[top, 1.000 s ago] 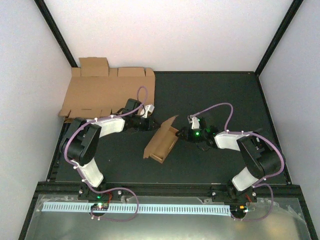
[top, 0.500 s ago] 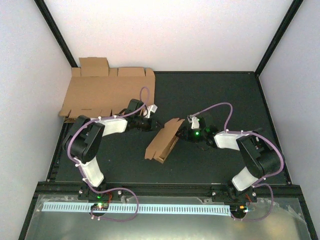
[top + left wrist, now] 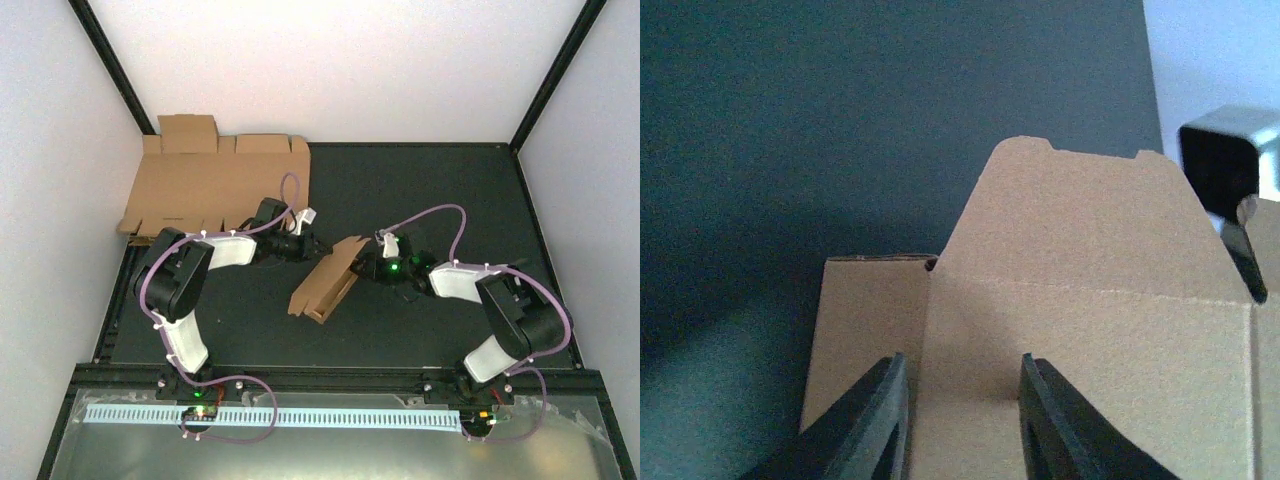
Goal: Fold the paper box
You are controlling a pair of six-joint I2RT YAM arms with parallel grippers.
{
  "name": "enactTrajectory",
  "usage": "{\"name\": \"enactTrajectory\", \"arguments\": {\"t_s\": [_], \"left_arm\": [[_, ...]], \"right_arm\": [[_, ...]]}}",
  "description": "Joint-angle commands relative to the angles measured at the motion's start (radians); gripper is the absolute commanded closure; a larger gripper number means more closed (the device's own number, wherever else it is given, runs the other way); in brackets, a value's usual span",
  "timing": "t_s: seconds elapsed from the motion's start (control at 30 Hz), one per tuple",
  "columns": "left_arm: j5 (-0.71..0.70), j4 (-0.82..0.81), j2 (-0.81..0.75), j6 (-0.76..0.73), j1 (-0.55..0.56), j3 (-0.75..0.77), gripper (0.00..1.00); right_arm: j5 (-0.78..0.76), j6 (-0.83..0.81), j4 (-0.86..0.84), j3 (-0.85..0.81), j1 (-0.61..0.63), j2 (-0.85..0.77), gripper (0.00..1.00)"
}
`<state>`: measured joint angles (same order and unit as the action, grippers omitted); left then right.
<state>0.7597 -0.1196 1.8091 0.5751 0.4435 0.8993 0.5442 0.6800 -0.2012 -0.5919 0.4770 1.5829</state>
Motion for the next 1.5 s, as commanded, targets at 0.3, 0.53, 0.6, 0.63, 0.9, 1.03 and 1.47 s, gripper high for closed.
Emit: {"name": "enactTrajectory", "arguments": {"t_s": [0.3,0.53,0.6,0.63,0.9,1.03,1.47], "left_arm": [[-0.052,0.232,-0.169,-0.182,-0.057,0.074,0.35],[-0.112,0.383,-0.36,-0.251,-0.055,0.063,0.25],[-0.132,0.43,-0.441,-0.257,-0.055,0.036,0.24],[-0.147,0.46,-0.508,-0.259,-0.054,0.023,0.22],[-0.246,0.633,-0.925,-0.219,0.017,-0.105,0.01],[-0.355,0.727,-1.019,-0.136,0.138,-0.128,0.01],[-0.481,0.794,-1.087,0.045,0.36,-0.177,0.01]], "right_arm": [[-0.18,-0.22,0.18,-0.028,0.01,-0.196,0.47],[-0.231,-0.331,0.212,-0.089,0.009,-0.18,0.45],[-0.242,-0.341,0.224,-0.126,0.009,-0.162,0.45],[-0.247,-0.343,0.229,-0.143,0.008,-0.151,0.45],[-0.224,-0.348,0.175,-0.208,-0.009,-0.08,0.41],[-0.233,-0.305,0.19,-0.256,-0.016,0.015,0.45],[-0.004,-0.187,0.074,-0.101,-0.017,0.026,0.57]]}}
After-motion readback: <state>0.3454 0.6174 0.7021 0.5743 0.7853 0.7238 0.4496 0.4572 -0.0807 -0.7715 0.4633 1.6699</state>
